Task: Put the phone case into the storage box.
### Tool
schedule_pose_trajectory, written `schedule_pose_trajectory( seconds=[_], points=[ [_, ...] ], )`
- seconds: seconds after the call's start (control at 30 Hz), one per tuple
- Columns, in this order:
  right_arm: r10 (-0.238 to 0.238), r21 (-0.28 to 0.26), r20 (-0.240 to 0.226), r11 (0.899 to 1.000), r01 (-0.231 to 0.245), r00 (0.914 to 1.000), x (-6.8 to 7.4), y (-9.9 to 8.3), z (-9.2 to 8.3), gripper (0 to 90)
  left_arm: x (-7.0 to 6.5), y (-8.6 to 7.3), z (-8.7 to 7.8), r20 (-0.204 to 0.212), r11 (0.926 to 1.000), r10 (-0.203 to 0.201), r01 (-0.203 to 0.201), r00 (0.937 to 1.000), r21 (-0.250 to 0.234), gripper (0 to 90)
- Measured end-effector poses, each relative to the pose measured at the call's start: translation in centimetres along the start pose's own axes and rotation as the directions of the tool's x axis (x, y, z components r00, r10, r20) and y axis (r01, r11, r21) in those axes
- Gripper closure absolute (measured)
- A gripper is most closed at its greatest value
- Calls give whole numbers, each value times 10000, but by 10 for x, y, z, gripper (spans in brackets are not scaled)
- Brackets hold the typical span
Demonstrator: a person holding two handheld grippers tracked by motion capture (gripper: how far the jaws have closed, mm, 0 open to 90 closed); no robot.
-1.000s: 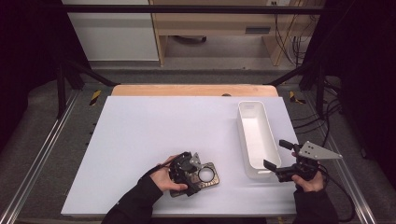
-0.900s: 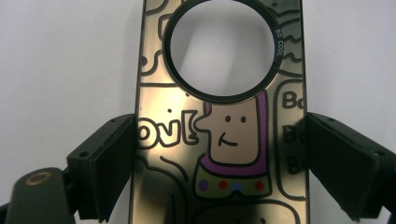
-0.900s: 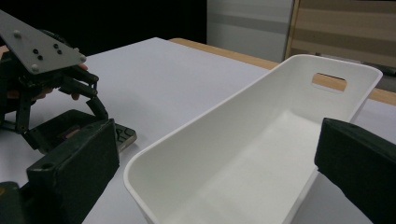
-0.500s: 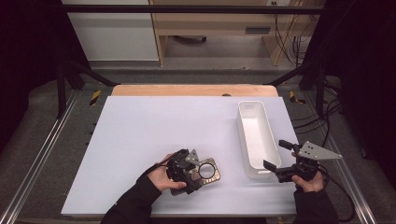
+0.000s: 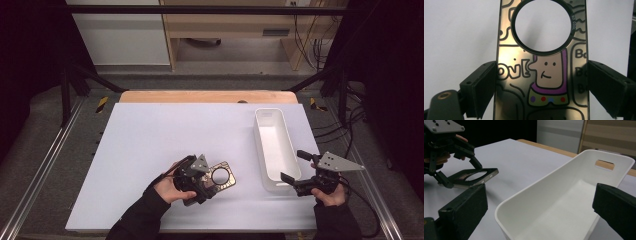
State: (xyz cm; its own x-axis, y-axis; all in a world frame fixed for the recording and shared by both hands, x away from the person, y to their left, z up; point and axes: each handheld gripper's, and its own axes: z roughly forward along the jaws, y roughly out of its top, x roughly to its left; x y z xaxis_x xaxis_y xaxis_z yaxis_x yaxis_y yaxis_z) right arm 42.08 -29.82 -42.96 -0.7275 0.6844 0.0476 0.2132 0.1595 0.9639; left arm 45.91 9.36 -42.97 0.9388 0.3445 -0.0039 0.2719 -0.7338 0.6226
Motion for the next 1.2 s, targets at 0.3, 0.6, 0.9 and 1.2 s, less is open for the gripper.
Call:
schedule_pose_trajectory(
  seconds=[0.3,0.6,0.9,1.2],
  points=[
    [-89,-17,-77,10000,89,9999,3,2,1,5,4,0,-14,-226,9965,-314,295,9993,-779,114],
    [-240,41,-413,9997,242,9989,8,6,4,5,5,1,-27,-244,9905,-398,362,9989,-1325,114],
    [-443,137,-826,9989,456,9956,18,10,10,5,4,1,-34,-177,9856,-414,379,9990,-1651,114],
    [-645,290,-1263,9972,687,9899,29,13,20,5,2,3,-39,-124,9830,-297,270,9995,-1818,114]
  ],
)
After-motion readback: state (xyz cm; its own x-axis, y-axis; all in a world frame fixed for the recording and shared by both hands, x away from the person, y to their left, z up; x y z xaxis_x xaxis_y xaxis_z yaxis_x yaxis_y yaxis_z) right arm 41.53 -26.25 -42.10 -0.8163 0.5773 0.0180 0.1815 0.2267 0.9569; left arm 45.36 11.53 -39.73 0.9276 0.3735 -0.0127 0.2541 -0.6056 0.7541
